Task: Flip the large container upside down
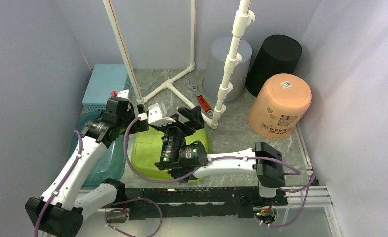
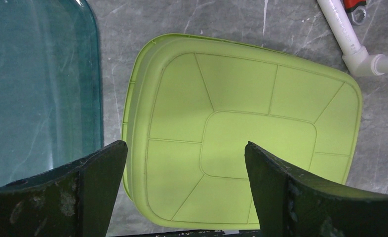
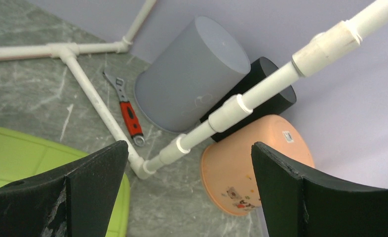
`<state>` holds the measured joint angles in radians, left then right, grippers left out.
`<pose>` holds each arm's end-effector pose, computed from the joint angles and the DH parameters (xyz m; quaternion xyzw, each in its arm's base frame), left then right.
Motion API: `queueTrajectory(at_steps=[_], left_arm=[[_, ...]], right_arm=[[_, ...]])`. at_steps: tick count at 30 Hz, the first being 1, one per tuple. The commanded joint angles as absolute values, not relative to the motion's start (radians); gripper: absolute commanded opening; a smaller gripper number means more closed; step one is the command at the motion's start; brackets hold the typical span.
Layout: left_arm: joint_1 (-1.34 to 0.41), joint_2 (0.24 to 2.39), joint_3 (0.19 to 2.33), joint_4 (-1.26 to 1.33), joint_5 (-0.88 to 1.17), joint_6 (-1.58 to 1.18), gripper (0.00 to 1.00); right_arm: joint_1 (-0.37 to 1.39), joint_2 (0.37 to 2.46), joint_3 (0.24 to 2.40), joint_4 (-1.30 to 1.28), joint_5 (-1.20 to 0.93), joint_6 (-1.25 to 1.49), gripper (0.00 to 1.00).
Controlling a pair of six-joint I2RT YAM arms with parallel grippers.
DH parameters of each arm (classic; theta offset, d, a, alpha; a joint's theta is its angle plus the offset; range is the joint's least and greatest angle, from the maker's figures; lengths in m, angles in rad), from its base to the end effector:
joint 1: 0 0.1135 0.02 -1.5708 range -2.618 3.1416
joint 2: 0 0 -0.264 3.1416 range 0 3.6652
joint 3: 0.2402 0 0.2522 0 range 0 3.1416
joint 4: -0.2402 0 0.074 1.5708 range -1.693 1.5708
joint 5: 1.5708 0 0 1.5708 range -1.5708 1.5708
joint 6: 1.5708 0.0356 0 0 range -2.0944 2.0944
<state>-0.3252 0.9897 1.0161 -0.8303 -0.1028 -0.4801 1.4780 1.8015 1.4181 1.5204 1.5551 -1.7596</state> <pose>0.1853 -0.0586 0.3218 -0.0908 0.9219 -0.1026 0.3624 0.0689 0.3565 0.4022 -0.1861 0.6770 -0.2471 0.6679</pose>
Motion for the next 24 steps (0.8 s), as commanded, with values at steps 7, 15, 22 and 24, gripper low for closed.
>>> queueTrajectory(at_steps=[7, 15, 22, 24], left_arm=[[-0.298, 1.0, 1.053, -0.79, -0.02, -0.453, 0.94], [-0.254, 1.047, 1.216, -0.867, -0.011, -0.38, 0.95], [-0.2, 1.086, 1.286, -0.889, 0.02, -0.355, 0.95], [-0.193, 1.087, 1.302, -0.906, 0.012, -0.345, 0.95]], right_arm=[[1.403, 1.743, 1.437, 1.697, 1.735, -1.666, 1.0], [1.241, 1.542, 1.425, 1.708, 1.72, -1.713, 1.0], [1.247, 1.407, 1.277, 1.71, 1.706, -1.793, 1.0], [1.242, 1.364, 1.217, 1.709, 1.685, -1.802, 1.0]])
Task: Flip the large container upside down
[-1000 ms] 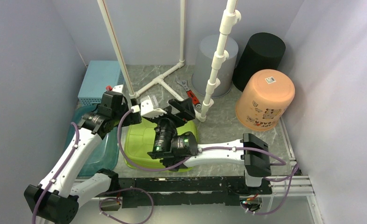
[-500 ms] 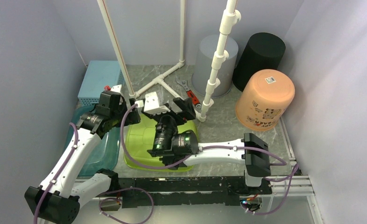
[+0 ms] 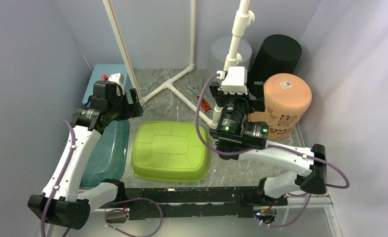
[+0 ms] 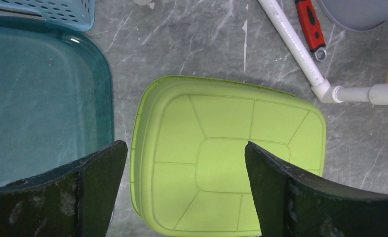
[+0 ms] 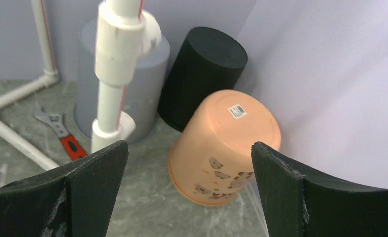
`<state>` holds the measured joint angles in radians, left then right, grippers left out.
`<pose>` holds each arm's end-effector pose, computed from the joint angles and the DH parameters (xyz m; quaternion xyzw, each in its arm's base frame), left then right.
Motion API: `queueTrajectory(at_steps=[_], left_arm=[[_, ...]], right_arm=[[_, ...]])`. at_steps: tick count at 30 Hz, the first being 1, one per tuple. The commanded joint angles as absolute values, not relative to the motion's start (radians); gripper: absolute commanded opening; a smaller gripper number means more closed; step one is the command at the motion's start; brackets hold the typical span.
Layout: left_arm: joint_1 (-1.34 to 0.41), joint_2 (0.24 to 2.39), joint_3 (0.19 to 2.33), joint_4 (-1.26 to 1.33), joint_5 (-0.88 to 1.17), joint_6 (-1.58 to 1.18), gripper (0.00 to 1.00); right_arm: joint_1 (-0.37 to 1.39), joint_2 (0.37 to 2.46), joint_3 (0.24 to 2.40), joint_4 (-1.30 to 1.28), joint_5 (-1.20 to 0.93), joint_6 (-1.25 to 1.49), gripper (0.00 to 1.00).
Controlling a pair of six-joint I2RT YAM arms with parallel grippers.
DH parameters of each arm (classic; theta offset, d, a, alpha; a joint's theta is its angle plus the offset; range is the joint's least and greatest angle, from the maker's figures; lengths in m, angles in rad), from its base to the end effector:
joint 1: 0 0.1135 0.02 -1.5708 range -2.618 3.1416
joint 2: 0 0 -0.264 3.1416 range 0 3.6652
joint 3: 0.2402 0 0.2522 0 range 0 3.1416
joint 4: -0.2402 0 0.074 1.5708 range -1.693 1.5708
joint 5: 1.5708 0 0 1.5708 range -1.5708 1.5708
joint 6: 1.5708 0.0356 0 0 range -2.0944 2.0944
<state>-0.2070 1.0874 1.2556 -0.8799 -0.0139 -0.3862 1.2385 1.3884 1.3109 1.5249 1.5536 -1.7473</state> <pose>0.2073 -0.0430 0.3758 -0.0842 0.9052 -0.1157 0.4001 0.1087 0.2060 0.4880 0.0106 0.7010 -0.2210 0.6780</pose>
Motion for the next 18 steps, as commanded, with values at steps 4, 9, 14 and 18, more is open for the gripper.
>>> queueTrajectory(at_steps=[4, 9, 14, 18], left_arm=[[-0.175, 1.091, 1.317, -0.912, 0.025, -0.313, 0.95], [-0.076, 1.131, 1.361, -0.939, 0.063, -0.243, 0.95], [-0.007, 1.172, 1.409, -0.957, 0.069, -0.272, 0.95], [0.027, 1.16, 1.431, -0.981, 0.044, -0.271, 0.95]], right_arm=[[1.2, 1.233, 1.106, 1.706, 1.604, -1.749, 1.0], [1.118, 1.033, 0.995, 1.532, 1.516, -1.562, 1.0], [0.934, 0.971, 1.213, -0.162, 1.36, -0.315, 1.0], [0.732, 0.963, 1.288, -0.48, 1.193, -0.081, 1.0]])
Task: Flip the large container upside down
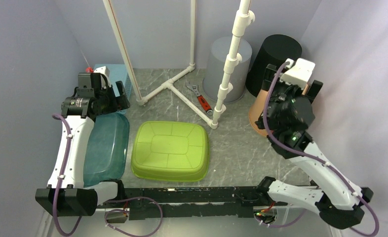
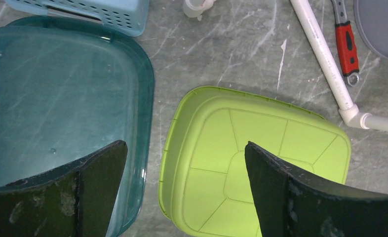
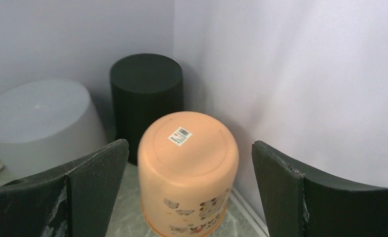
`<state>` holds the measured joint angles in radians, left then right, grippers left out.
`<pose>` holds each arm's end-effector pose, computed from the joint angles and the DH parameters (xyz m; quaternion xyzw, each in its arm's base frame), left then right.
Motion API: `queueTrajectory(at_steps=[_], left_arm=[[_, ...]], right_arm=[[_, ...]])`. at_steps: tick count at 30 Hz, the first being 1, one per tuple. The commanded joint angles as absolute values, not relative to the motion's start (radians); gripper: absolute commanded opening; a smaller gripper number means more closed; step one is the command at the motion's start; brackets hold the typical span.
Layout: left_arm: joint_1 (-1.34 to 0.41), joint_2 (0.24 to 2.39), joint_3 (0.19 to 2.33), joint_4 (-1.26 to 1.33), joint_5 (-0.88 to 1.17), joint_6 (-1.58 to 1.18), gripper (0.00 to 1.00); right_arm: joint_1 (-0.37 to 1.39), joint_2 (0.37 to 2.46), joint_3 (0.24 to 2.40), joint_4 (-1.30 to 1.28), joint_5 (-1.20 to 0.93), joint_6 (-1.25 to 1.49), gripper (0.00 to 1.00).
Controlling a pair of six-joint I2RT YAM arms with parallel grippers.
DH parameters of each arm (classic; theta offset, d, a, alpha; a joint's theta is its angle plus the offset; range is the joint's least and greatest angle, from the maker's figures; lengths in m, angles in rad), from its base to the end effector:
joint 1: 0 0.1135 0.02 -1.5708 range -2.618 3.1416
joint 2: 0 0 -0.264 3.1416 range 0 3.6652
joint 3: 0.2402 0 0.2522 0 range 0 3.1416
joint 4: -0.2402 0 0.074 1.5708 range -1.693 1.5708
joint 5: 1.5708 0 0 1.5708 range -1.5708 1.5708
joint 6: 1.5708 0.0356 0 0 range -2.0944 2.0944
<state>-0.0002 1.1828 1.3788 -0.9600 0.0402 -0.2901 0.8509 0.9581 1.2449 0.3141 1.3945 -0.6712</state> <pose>0.2278 -0.0015 0.3886 -0.1250 0.9110 -0.0751 0.3857 0.1268 0.0914 0.5017 0.1649 0.6506 -0.2373 0.7023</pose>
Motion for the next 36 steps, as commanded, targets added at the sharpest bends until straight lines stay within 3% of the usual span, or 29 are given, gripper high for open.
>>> queueTrajectory(at_steps=[1, 8, 13, 20, 30, 36], left_arm=[[0.026, 1.147, 1.426, -0.976, 0.051, -0.268, 0.95], [0.028, 1.13, 1.418, -0.967, 0.08, -0.285, 0.95], [0.031, 1.113, 1.391, -0.951, 0.121, -0.286, 0.95], [0.031, 1.101, 1.267, -0.943, 0.214, -0.313, 0.95], [0.029, 1.116, 1.047, -0.916, 0.181, -0.376, 0.95], [0.029, 1.176, 0.972, -0.852, 0.26, -0.396, 0.95]], right_arm=[[0.717, 0.949, 1.292, -0.5, 1.141, -0.046, 1.0], [0.549, 0.974, 1.356, -0.673, 0.573, 0.118, 1.0], [0.492, 0.985, 1.321, -0.759, 0.496, 0.284, 1.0], [0.434, 0.812, 1.118, -0.845, 0.32, 0.593, 0.99], [0.459, 0.642, 0.547, -0.451, -0.172, 0.931, 0.87], [0.678, 0.814, 0.491, -0.247, -0.054, 0.993, 0.89]])
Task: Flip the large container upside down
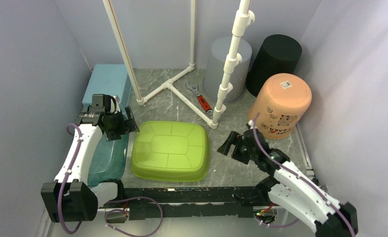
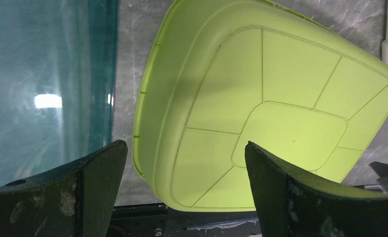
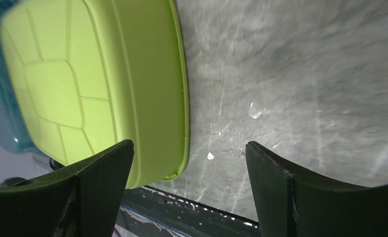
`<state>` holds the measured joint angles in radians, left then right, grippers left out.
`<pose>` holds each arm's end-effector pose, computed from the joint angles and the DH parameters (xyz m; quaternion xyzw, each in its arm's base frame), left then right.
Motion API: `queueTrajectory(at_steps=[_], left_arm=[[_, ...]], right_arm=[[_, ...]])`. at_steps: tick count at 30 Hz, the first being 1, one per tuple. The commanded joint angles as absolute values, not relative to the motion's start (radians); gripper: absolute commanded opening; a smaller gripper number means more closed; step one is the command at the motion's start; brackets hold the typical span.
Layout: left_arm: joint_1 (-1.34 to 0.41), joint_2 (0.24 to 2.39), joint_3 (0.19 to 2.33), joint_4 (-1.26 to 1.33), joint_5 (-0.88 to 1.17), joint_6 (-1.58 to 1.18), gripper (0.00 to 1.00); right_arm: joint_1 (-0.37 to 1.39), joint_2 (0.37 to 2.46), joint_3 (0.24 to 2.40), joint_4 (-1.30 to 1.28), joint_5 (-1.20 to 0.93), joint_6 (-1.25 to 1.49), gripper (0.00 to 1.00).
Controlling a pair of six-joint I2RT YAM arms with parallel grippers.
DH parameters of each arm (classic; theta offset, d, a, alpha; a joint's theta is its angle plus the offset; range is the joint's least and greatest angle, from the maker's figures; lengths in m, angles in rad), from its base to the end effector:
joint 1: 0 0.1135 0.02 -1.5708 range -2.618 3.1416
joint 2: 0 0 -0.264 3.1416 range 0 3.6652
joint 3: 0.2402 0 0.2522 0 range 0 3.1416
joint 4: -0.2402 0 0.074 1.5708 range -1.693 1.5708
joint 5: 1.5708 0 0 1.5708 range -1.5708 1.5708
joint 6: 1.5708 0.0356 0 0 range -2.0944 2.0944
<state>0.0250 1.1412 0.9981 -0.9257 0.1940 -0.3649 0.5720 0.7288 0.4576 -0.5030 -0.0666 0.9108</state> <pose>0.2136 -0.0015 0.2825 -0.1632 0.9505 -0.1343 0.2278 0.1277 0.0851 0.2049 0.1426 0.9102 0.2844 0.2652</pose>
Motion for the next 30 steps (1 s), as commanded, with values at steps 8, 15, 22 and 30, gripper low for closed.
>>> queueTrajectory(at_steps=[8, 15, 22, 30], left_arm=[[0.029, 1.244, 0.879, -0.771, 0.349, -0.436, 0.92], [0.027, 1.269, 0.82, -0.693, 0.474, -0.469, 0.89], [0.028, 1.236, 0.842, -0.714, 0.458, -0.476, 0.89], [0.028, 1.125, 0.931, -0.768, 0.395, -0.449, 0.94]], right_arm=[[0.742, 1.037, 0.497, -0.01, -0.017, 1.073, 0.88], [0.718, 1.139, 0.563, 0.08, -0.089, 1.035, 0.8], [0.649, 1.175, 0.538, 0.224, -0.23, 1.058, 0.79], [0.626, 0.983, 0.548, -0.043, -0.101, 1.023, 0.82]])
